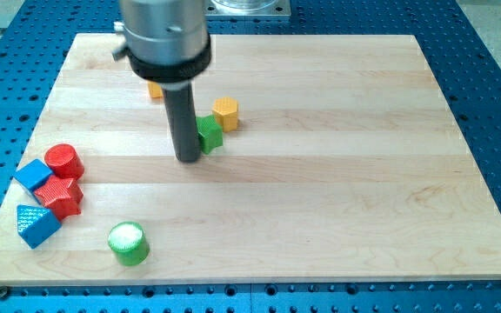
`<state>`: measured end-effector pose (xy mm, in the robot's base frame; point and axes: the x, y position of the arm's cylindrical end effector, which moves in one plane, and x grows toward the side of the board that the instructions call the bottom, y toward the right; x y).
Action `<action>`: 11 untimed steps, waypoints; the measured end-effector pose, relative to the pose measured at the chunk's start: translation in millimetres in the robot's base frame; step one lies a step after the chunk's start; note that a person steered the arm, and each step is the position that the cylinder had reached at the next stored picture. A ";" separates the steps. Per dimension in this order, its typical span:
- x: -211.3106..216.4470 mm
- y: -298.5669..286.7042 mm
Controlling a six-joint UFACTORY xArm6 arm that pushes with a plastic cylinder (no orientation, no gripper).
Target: Move your arm to the top right of the heart
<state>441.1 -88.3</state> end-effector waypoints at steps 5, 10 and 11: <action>6.6 -21.8; -162.6 -131.6; -220.3 -43.0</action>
